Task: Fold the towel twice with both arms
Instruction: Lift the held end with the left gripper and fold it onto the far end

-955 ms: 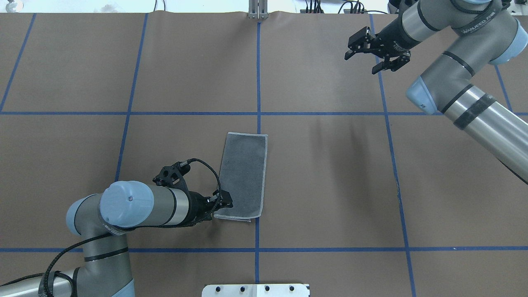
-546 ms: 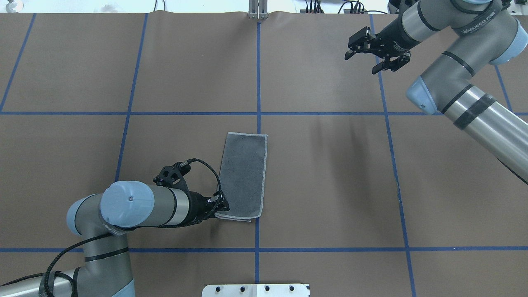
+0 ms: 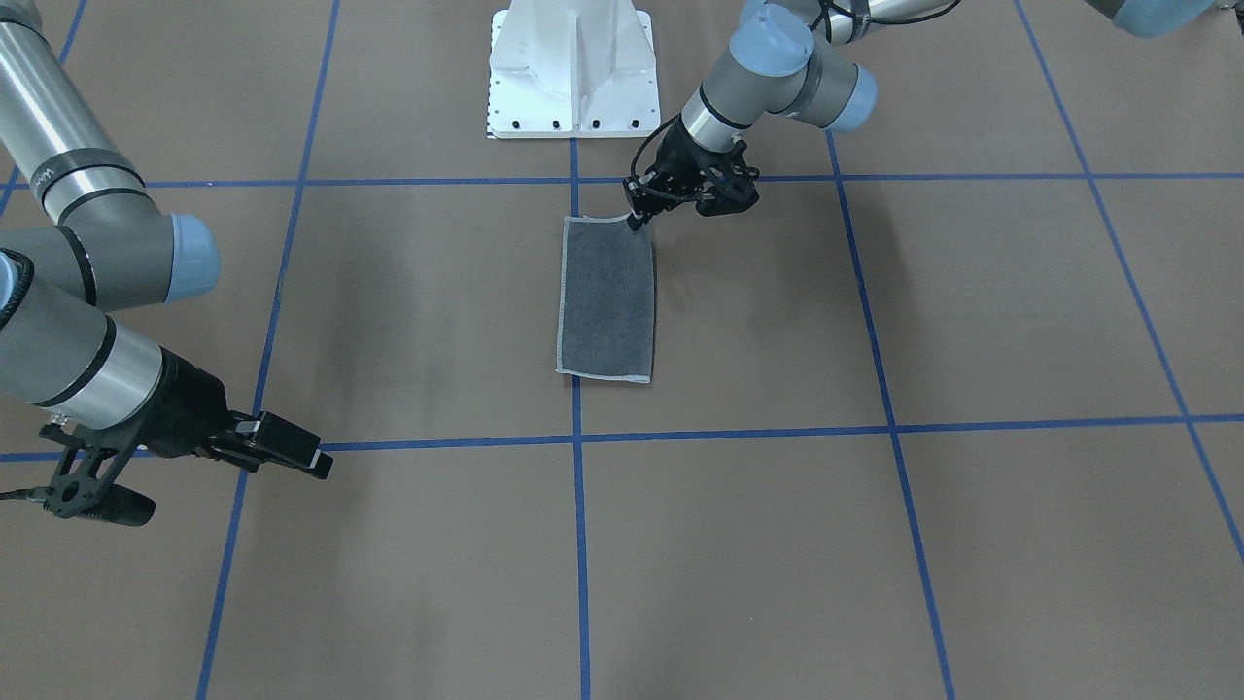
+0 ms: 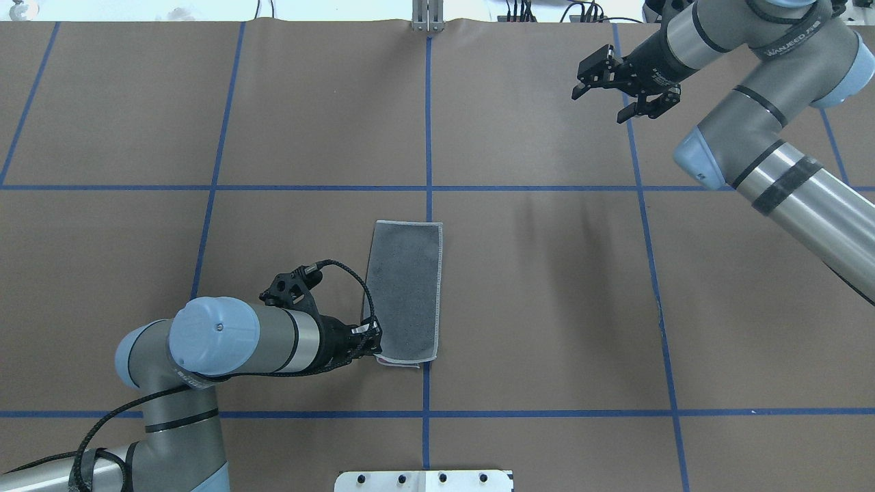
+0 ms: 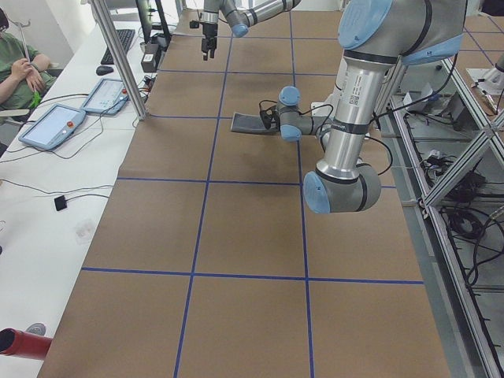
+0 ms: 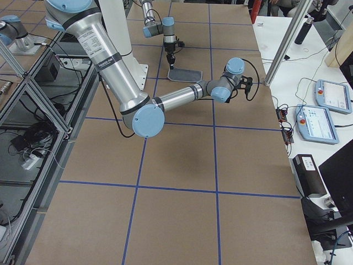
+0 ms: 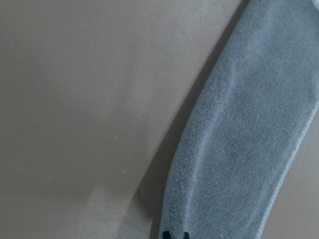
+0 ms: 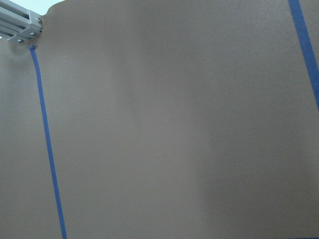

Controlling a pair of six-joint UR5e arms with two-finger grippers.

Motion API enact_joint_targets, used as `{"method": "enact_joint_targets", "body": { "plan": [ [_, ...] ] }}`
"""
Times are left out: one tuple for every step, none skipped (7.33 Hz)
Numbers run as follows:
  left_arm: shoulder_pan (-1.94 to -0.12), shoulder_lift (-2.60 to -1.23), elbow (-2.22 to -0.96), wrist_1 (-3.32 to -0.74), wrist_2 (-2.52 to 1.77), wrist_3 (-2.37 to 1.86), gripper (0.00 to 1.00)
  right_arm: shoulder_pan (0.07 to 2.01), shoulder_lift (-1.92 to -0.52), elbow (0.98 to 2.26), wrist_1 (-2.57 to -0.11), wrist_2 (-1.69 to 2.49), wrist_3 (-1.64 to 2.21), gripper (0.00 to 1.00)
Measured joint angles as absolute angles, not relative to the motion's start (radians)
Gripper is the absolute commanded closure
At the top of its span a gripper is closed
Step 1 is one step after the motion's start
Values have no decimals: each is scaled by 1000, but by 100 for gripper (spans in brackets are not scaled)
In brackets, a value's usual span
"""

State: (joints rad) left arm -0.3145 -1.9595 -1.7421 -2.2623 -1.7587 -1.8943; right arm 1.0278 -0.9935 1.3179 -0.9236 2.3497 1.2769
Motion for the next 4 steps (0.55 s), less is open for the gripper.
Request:
{"method": "enact_joint_targets", "body": {
  "plan": [
    [-314, -1982, -1740, -2255, -1759, -1918, 100, 1028, -994, 1318, -923, 2349, 1277, 0],
    [-317, -2013, -1736, -2231, -1757, -1934, 100, 1028, -994, 1318, -923, 2349, 1278, 0],
    [-327, -2054, -1731, -2184, -1755, -1942, 100, 1027, -995, 1318, -922, 2349, 1278, 0],
    [-345, -2086, -1721, -2150, -1753, -1955, 100, 1027, -995, 1318, -921, 2349, 1278, 0]
  ]
}}
